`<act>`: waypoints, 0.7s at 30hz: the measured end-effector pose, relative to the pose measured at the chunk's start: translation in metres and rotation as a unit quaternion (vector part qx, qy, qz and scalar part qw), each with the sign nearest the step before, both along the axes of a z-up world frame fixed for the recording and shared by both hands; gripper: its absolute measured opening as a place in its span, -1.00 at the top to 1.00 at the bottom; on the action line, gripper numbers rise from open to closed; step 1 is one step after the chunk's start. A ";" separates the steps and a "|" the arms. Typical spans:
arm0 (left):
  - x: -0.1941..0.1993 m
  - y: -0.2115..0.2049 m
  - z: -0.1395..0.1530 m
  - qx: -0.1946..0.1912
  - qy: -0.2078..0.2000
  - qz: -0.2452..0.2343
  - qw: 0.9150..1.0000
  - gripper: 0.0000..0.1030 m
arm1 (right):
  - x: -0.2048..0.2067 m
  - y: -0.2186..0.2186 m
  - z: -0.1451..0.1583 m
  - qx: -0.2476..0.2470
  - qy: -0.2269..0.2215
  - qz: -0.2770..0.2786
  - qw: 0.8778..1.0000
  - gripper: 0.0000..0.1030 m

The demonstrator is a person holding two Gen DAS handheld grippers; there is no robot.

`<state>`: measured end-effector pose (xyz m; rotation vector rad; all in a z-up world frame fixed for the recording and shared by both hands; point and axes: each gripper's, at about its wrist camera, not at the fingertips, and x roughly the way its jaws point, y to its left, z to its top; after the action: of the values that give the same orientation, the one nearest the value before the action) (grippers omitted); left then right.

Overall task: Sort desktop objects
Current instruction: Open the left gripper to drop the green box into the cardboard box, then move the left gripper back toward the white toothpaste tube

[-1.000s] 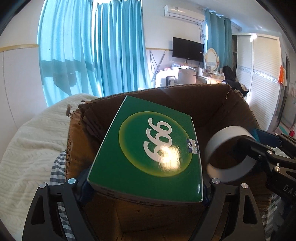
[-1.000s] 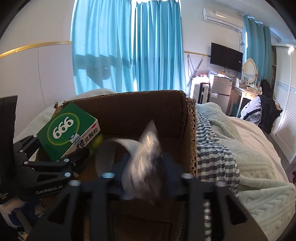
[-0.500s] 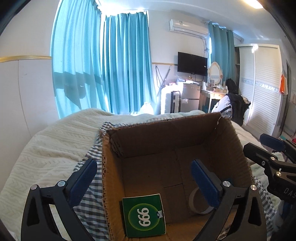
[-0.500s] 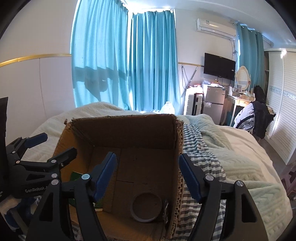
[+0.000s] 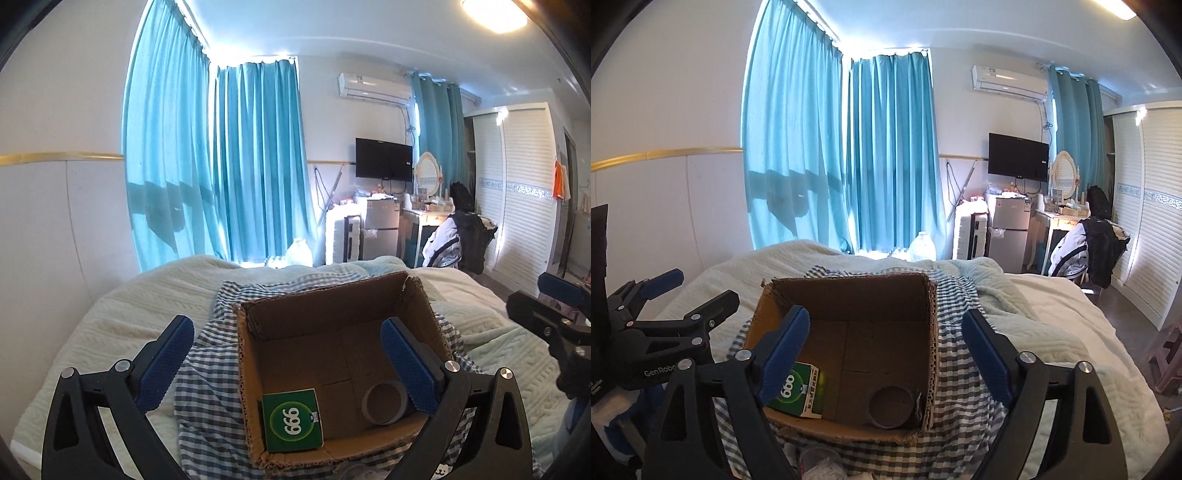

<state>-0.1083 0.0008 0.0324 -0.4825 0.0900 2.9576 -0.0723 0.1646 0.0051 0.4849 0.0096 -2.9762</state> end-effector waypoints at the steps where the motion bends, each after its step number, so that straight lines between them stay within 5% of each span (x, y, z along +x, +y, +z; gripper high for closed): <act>1: 0.004 -0.001 0.002 0.000 -0.001 0.001 1.000 -1.00 | 0.008 0.001 0.004 -0.003 0.003 -0.001 1.000 -0.72; 7: 0.029 -0.010 0.001 -0.011 0.010 0.003 1.000 -1.00 | 0.046 0.003 0.014 -0.018 0.012 -0.004 1.000 -0.82; 16: 0.061 -0.027 -0.012 0.012 -0.025 0.024 0.999 -1.00 | 0.079 -0.002 0.005 -0.009 -0.001 -0.003 1.000 -0.82; 21: 0.068 -0.021 -0.037 -0.007 -0.058 0.013 0.998 -1.00 | 0.088 0.002 -0.010 0.024 -0.017 -0.017 0.999 -0.81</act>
<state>-0.0404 -0.0206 -0.0049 -0.6609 0.0934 2.9488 0.0153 0.1665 -0.0050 0.5455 0.0710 -3.0059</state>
